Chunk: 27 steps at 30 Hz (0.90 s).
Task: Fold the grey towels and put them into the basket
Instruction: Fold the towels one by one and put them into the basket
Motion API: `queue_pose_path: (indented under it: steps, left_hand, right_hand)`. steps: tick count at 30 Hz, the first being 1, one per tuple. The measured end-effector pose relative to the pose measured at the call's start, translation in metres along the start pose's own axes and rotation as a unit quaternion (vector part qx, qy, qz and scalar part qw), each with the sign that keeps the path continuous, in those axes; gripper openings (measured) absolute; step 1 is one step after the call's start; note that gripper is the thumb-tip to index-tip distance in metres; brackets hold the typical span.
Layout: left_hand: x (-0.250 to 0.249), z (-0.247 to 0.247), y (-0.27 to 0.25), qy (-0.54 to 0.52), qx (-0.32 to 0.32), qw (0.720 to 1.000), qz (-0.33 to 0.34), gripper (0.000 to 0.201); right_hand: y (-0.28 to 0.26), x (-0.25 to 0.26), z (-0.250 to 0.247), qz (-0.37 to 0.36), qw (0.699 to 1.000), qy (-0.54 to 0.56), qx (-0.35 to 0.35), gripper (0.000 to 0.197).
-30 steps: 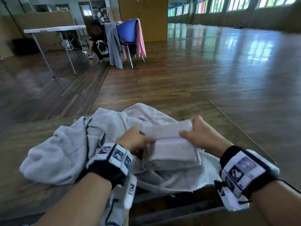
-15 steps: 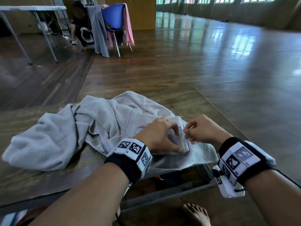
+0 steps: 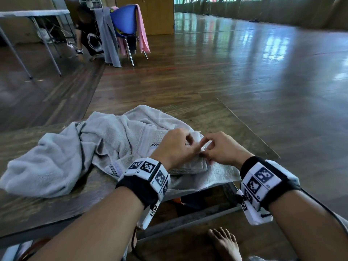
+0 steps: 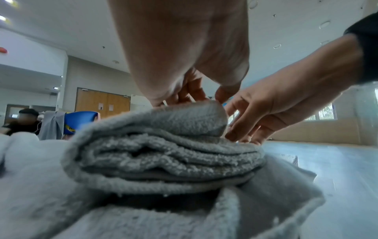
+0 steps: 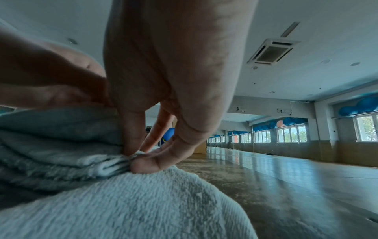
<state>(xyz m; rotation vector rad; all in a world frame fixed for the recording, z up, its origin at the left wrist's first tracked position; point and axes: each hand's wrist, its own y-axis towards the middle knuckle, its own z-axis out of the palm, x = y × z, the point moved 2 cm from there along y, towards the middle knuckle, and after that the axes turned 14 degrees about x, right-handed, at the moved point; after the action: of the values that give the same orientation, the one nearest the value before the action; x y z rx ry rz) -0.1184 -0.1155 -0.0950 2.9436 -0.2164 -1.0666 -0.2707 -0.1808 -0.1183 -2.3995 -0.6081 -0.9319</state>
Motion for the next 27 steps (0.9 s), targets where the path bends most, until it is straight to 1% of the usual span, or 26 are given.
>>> queue_pose_path:
  steps: [3, 4, 6, 8, 11, 12, 13, 15, 16, 18, 20, 21, 22, 24, 25, 27]
  left_hand:
    - [-0.005, 0.002, 0.0, -0.045, -0.062, 0.997, -0.006, 0.02]
    - [-0.005, 0.004, 0.0, -0.048, -0.072, 0.996, -0.003, 0.019]
    - [-0.007, 0.008, 0.0, -0.059, -0.073, 0.996, 0.004, 0.019]
    - [-0.006, 0.013, -0.001, -0.056, -0.044, 0.997, 0.011, 0.018]
    - [-0.005, 0.022, -0.002, -0.015, 0.026, 0.999, 0.017, 0.017]
    - [-0.005, 0.024, -0.003, -0.009, 0.05, 0.999, 0.021, 0.016]
    - [-0.004, 0.026, -0.004, -0.006, 0.071, 0.997, 0.025, 0.015]
    - [-0.004, 0.024, -0.004, -0.008, 0.097, 0.995, 0.033, 0.016]
    - [-0.004, 0.021, -0.004, -0.016, 0.092, 0.995, 0.035, 0.017]
    - [-0.001, 0.013, -0.001, -0.009, 0.043, 0.998, 0.036, 0.016]
    - [0.006, 0.006, 0.003, 0.051, -0.011, 0.998, 0.025, 0.013]
    - [0.011, 0.005, 0.005, 0.091, -0.017, 0.996, 0.004, 0.015]
    - [0.017, 0.007, 0.006, 0.133, 0.001, 0.991, -0.034, 0.024]
    - [0.028, 0.017, 0.006, 0.19, 0.069, 0.973, -0.113, 0.045]
    - [0.032, 0.024, 0.005, 0.202, 0.097, 0.965, -0.134, 0.052]
    - [0.037, 0.035, 0.004, 0.22, 0.121, 0.958, -0.142, 0.059]
  right_hand:
    - [0.0, 0.0, 0.003, 0.014, 1.0, 0.0, 0.017, 0.013]
    - [0.0, 0.001, 0.004, 0.016, 1.0, 0.006, 0.023, 0.013]
    - [0.0, 0.0, 0.002, 0.022, 0.999, 0.033, 0.027, 0.018]
    - [0.004, 0.0, 0.0, 0.031, 0.995, 0.096, 0.027, 0.022]
    - [0.009, 0.0, 0.0, 0.062, 0.971, 0.229, 0.039, 0.015]
    - [0.009, -0.002, 0.001, 0.064, 0.965, 0.252, 0.043, 0.015]
    - [0.01, -0.005, 0.002, 0.061, 0.965, 0.252, 0.044, 0.017]
    - [0.012, -0.011, 0.003, 0.05, 0.975, 0.212, 0.037, 0.022]
    - [0.013, -0.013, 0.003, 0.046, 0.981, 0.188, 0.031, 0.025]
    - [0.015, -0.015, 0.004, 0.05, 0.989, 0.139, 0.018, 0.029]
    - [0.017, -0.014, 0.003, 0.061, 0.994, 0.093, 0.0, 0.035]
    - [0.017, -0.013, 0.003, 0.066, 0.995, 0.075, -0.008, 0.034]
    - [0.016, -0.012, 0.003, 0.07, 0.995, 0.062, -0.019, 0.029]
    - [0.009, -0.006, 0.006, 0.075, 0.996, 0.025, -0.045, 0.007]
    - [0.007, -0.002, 0.008, 0.07, 0.995, -0.011, -0.068, 0.007]
    - [0.004, 0.008, 0.015, 0.019, 0.988, -0.104, -0.116, 0.024]
